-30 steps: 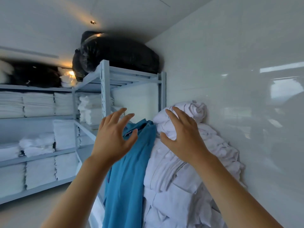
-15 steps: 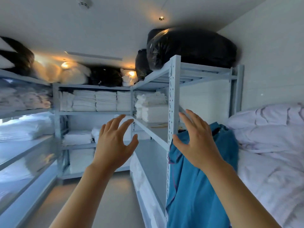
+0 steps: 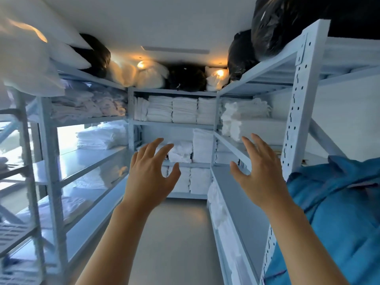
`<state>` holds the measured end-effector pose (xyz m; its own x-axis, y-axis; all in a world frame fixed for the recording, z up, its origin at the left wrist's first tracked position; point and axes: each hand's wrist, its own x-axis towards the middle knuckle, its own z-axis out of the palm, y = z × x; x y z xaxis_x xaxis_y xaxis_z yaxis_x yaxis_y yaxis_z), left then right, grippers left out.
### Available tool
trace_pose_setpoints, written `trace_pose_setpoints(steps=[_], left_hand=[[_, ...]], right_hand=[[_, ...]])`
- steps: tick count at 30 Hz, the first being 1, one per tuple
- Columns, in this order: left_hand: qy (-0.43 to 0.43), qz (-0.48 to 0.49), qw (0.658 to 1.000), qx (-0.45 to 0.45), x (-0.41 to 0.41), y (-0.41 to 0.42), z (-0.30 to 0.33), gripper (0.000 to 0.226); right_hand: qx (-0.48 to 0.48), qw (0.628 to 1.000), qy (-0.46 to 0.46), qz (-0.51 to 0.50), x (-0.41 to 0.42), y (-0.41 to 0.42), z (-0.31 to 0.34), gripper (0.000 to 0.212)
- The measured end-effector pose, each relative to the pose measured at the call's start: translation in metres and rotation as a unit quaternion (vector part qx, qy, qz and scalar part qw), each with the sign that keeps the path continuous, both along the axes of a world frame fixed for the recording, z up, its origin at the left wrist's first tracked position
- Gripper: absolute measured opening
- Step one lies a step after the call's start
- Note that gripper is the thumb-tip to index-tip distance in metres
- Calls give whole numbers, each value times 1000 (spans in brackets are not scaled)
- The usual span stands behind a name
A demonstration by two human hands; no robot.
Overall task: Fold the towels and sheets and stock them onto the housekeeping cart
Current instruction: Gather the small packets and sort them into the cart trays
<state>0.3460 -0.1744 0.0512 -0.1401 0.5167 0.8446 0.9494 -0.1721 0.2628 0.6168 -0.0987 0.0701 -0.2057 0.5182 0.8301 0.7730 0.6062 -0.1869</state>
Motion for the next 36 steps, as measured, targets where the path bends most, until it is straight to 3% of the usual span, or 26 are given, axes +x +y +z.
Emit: trace_pose_setpoints(steps=[14, 22, 36], left_hand=[[12, 43, 999, -17, -26, 241, 8, 56], [8, 52, 998, -33, -36, 339, -4, 52], [-6, -48, 999, -17, -89, 534, -17, 45]], right_hand=[[-38, 998, -20, 51, -42, 258, 0, 73], [-58, 996, -23, 65, -57, 356, -15, 71], [-61, 998, 2, 5, -109, 505, -32, 63]])
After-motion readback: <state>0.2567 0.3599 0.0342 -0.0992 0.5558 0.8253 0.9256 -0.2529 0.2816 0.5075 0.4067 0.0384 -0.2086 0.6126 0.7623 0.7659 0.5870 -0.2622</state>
